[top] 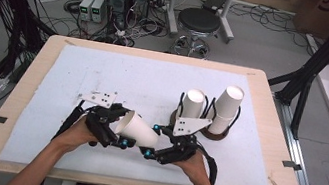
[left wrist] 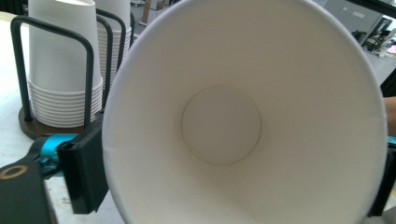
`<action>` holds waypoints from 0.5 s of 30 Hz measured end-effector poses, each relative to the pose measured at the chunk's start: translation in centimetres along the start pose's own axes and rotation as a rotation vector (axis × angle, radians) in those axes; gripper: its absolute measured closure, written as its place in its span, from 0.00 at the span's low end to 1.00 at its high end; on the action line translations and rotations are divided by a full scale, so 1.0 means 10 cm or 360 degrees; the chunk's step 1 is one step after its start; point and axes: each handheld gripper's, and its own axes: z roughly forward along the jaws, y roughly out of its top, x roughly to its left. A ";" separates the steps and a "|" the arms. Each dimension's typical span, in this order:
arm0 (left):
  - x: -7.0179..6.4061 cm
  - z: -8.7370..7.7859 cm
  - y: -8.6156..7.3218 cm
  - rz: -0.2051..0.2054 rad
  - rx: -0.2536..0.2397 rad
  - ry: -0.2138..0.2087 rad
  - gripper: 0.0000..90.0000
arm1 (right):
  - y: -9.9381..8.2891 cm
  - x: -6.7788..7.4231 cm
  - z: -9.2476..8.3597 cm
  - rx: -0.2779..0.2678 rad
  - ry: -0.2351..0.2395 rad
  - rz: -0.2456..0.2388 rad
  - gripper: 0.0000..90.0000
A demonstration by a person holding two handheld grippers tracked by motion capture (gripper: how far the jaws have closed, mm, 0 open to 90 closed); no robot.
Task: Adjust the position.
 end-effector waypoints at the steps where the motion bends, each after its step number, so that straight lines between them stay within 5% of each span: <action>1: 0.00 0.00 0.00 -0.0013 -0.0013 -0.0012 0.11 | 0.00 0.00 0.00 -0.0003 0.0001 -0.0001 0.40; 15: -0.02 -0.02 0.01 0.0051 -0.0030 -0.0037 0.30 | -0.01 0.01 0.02 -0.0001 0.0013 -0.0016 0.40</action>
